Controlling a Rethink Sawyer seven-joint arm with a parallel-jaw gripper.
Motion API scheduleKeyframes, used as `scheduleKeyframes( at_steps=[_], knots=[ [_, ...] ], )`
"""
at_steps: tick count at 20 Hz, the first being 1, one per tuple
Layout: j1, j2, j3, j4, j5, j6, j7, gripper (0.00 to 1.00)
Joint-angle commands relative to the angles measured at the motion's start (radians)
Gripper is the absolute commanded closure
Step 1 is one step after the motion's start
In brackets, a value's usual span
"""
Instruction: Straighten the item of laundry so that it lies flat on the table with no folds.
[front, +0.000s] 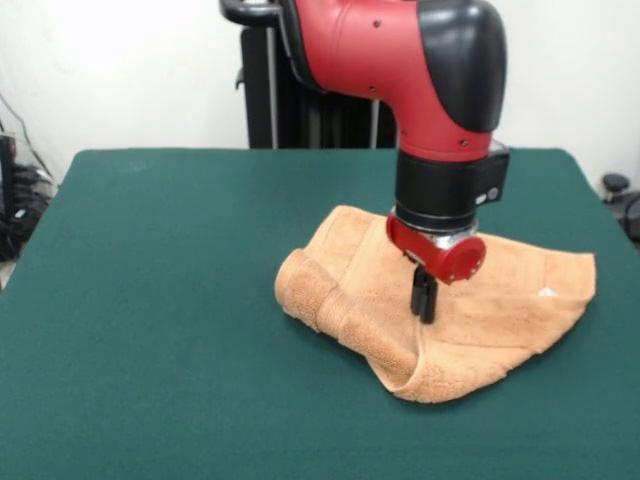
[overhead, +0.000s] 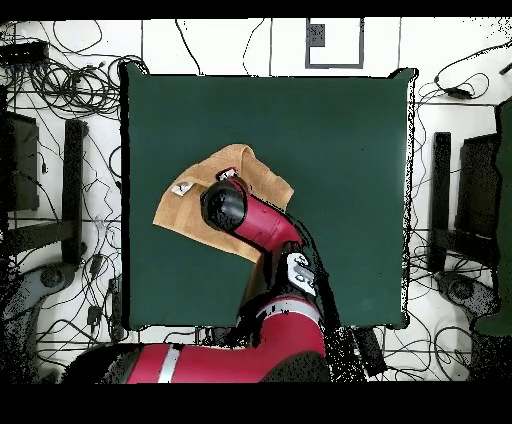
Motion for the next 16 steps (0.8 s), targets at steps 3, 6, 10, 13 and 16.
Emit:
scheduleKeyframes(
  at_steps=[3,6,10,13,16],
  knots=[
    [0.117,0.031,-0.064,-0.108,0.082,0.261,0.251,1.0],
    [0.128,0.055,-0.094,-0.166,0.095,0.302,0.27,1.0],
    [0.137,0.071,-0.133,-0.234,0.101,0.371,0.29,1.0],
    [0.132,0.083,-0.159,-0.291,0.101,0.434,0.307,1.0],
    [0.115,0.099,-0.169,-0.338,0.096,0.475,0.307,1.0]
  ],
)
